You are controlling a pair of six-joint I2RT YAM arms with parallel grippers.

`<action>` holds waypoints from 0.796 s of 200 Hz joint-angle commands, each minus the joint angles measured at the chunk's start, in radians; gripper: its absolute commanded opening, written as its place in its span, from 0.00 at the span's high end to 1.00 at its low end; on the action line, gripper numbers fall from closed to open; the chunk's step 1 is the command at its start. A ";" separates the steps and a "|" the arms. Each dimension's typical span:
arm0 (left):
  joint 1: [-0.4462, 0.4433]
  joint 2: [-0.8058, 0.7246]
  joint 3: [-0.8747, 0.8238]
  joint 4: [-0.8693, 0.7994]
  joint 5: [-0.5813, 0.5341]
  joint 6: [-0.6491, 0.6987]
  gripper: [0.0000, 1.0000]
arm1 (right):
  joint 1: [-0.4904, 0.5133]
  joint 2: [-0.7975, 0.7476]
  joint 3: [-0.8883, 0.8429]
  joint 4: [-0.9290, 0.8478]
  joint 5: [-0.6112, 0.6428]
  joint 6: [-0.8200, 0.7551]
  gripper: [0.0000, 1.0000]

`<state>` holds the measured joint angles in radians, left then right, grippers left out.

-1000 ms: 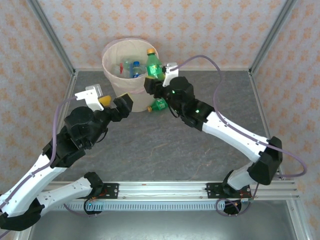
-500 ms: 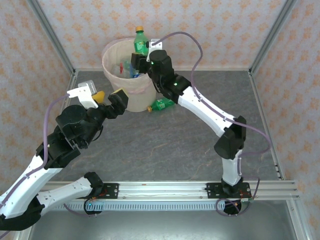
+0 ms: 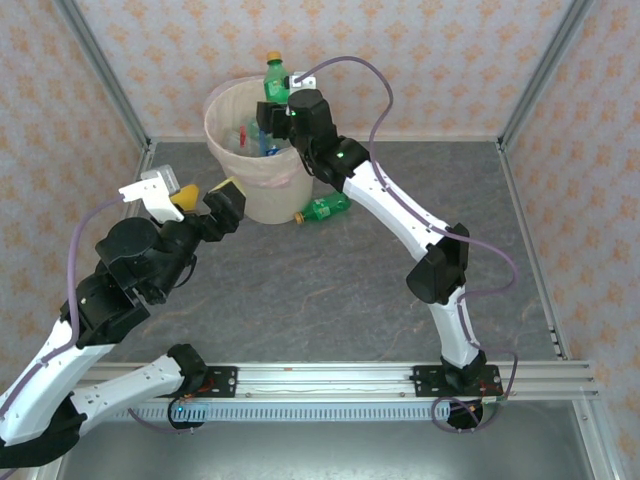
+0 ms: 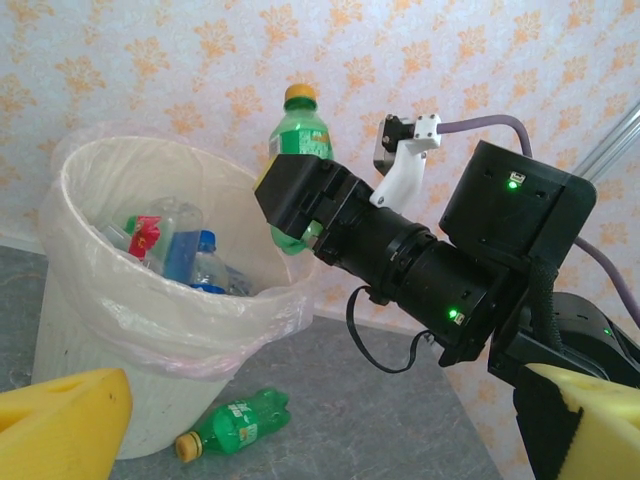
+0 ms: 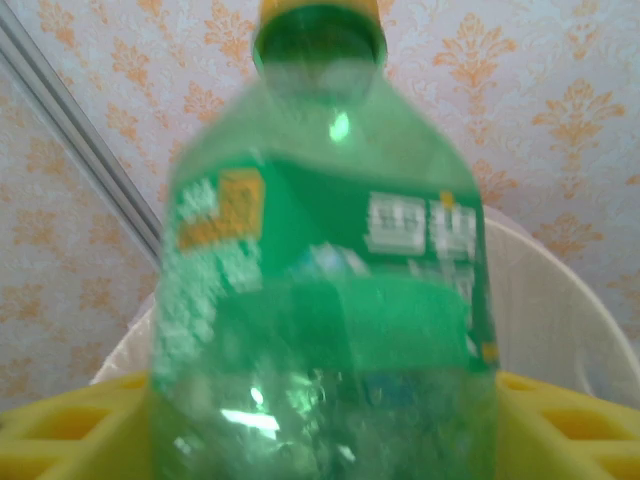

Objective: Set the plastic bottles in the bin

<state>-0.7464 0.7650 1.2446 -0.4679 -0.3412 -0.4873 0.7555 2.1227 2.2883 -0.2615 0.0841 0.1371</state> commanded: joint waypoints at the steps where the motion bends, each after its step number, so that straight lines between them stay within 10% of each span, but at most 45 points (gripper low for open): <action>1: -0.006 -0.002 0.007 -0.026 -0.017 0.026 0.01 | -0.002 -0.015 0.037 -0.010 -0.021 -0.002 0.16; 34: -0.007 -0.005 0.003 -0.027 -0.014 0.018 0.01 | -0.002 -0.057 0.016 -0.008 -0.030 0.008 0.00; 159: -0.007 0.040 -0.013 0.000 0.038 0.008 0.01 | -0.004 -0.388 -0.468 0.184 0.058 0.045 0.00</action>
<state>-0.7464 0.7929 1.2415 -0.4709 -0.3286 -0.4881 0.7555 1.8233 1.9171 -0.1638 0.0906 0.1616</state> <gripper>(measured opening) 0.990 0.997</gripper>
